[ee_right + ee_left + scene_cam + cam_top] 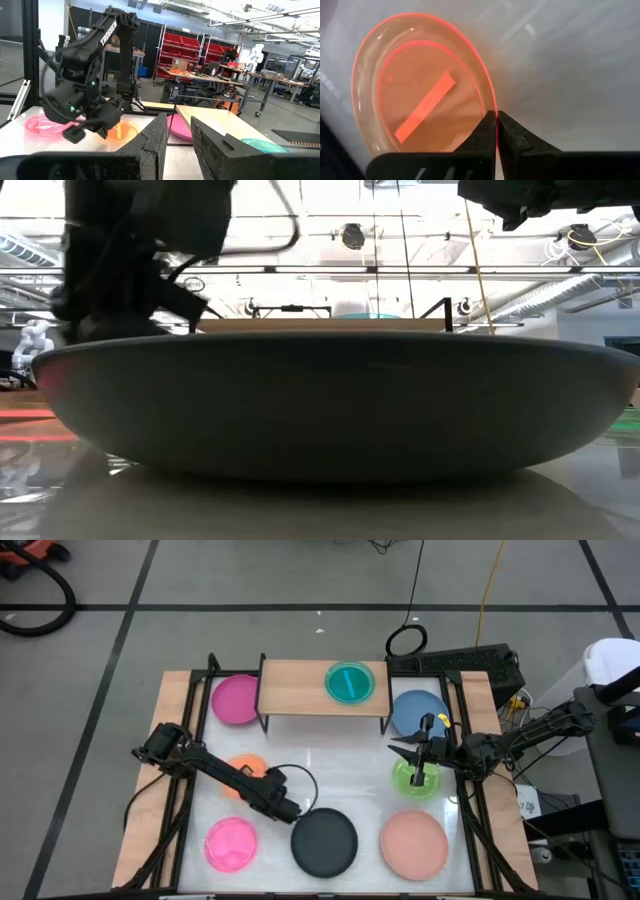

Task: Place and stack plates onto a shelf
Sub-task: Stack the orange plate on top of the light blue plate on the shelf

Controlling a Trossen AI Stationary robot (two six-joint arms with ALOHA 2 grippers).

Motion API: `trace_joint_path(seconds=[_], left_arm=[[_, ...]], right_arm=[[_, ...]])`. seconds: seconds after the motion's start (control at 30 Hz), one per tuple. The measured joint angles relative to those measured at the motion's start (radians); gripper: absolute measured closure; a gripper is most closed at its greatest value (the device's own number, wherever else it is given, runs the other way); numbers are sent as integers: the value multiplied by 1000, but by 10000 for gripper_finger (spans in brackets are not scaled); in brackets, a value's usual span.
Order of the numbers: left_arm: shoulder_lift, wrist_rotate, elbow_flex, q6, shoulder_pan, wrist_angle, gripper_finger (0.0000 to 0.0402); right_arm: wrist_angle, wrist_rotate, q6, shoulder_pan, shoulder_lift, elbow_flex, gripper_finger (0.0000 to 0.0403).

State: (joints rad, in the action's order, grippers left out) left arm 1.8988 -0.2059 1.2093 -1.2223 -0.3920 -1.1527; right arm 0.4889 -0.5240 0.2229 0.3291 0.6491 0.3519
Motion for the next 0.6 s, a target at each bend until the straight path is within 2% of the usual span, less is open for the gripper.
trace_joint_path(seconds=[0.2,0.37,0.5,0.6], left_arm=[[0,-156,196,207,-2,2,399],[0,-364,367,397,-15,48,399],[0,-512,464,643,-11,112,400],[0,-608,492,909,0,195,400]], right_arm=[[0,0,3,0,0,0,332],[0,0,10,0,0,0,332],[0,0,22,0,0,0,332],[0,0,25,0,0,0,332]])
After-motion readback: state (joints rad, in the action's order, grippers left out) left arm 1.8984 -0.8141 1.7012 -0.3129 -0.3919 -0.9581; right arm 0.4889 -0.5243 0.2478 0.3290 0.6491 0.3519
